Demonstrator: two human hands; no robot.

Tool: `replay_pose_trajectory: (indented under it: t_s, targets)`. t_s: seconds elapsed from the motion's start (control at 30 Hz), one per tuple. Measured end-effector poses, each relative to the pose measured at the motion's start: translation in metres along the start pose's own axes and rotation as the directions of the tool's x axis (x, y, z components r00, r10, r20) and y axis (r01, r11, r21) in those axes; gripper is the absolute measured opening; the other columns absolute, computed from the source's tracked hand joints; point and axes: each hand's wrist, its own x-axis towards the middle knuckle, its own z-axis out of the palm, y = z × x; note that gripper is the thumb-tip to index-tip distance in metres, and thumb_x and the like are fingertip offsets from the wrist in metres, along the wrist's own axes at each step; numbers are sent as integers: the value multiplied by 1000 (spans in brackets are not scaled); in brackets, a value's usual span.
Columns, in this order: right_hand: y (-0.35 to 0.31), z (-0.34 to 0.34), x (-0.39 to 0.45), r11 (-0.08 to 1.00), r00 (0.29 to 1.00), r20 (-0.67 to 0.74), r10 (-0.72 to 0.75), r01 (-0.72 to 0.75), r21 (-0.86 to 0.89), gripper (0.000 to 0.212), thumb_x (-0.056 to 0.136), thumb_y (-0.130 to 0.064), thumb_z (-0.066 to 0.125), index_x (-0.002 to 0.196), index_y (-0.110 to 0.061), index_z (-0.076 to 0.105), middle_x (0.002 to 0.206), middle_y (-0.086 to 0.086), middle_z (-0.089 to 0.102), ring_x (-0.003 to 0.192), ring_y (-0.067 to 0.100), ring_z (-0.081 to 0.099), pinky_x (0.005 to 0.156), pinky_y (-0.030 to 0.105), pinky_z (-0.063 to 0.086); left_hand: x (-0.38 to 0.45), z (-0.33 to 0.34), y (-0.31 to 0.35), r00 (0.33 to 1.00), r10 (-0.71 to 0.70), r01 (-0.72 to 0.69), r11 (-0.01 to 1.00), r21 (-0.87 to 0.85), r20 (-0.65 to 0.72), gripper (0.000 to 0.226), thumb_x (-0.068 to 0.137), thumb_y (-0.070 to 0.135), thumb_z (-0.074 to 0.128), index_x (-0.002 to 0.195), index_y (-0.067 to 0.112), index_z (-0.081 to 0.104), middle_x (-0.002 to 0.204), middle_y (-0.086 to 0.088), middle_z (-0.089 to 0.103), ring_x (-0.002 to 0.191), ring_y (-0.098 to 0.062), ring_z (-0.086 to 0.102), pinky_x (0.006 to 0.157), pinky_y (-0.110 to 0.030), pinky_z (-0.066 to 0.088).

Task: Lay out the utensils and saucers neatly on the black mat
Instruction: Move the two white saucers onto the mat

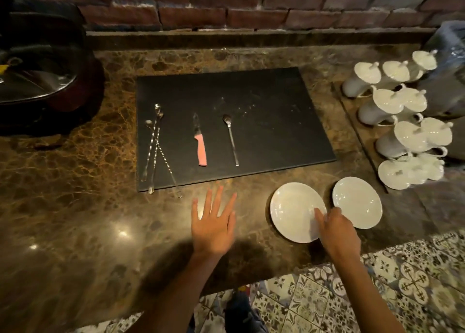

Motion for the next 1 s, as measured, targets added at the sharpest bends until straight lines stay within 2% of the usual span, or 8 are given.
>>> replay_pose_trajectory:
  t_s: [0.07,0.13,0.27,0.37,0.5,0.73,0.9,1.0]
  targets:
    - [19,4,5,999,992,125,-16,20,-31,49,99,-56,37,111,-10,48,105,19,67,94,39,66,80,47,52,-2,11,9,999,-36,36,999,27,-14,52,108,46,35,159,43,31,171,-1,29,159,-29,24,124,-64,20]
    - [30,11,7,995,969,235,-80,63,78,47,100,-51,40,117,-8,45,109,17,63,97,37,64,78,41,49,-4,18,13,998,-50,52,997,62,-31,53,108,48,35,161,42,29,172,0,25,161,-29,17,126,-64,16]
    - [34,20,13,932,964,255,-72,-26,361,35,103,-36,42,119,-6,48,109,14,63,89,26,60,69,31,47,-2,18,15,998,-61,64,994,87,-35,57,107,48,35,162,42,24,173,1,23,161,-29,16,127,-63,12]
    - [33,22,17,904,966,246,-81,-32,426,26,104,-30,42,115,-8,50,90,13,66,67,16,62,46,14,44,-2,16,15,997,-73,75,993,88,-34,57,106,47,36,161,42,26,172,1,25,161,-29,16,127,-64,13]
    - [35,20,19,874,962,237,-137,4,487,19,105,-25,43,100,-8,51,64,6,59,42,4,55,45,18,47,-4,17,15,996,-61,65,996,68,-63,53,107,45,37,159,39,34,170,-1,30,160,-31,21,126,-64,16]
    - [14,14,26,829,976,173,-133,13,559,22,103,-31,46,96,-11,51,82,16,59,70,23,55,65,35,51,-2,15,14,998,-56,57,997,48,-8,57,102,46,42,158,41,35,171,0,29,157,-32,28,125,-65,17]
    - [-28,2,55,795,983,142,-113,4,606,19,103,-36,45,115,-22,51,89,-2,61,73,15,60,60,16,50,-2,15,14,999,-47,48,999,24,-18,56,101,43,45,157,41,40,171,1,28,158,-32,25,126,-63,11]
    - [-60,3,86,801,981,171,-92,-29,598,18,104,-36,44,114,-22,49,86,-1,60,71,14,59,59,15,46,-1,19,11,999,-39,39,999,15,-15,55,103,43,37,158,41,36,173,0,24,159,-32,23,125,-65,16]
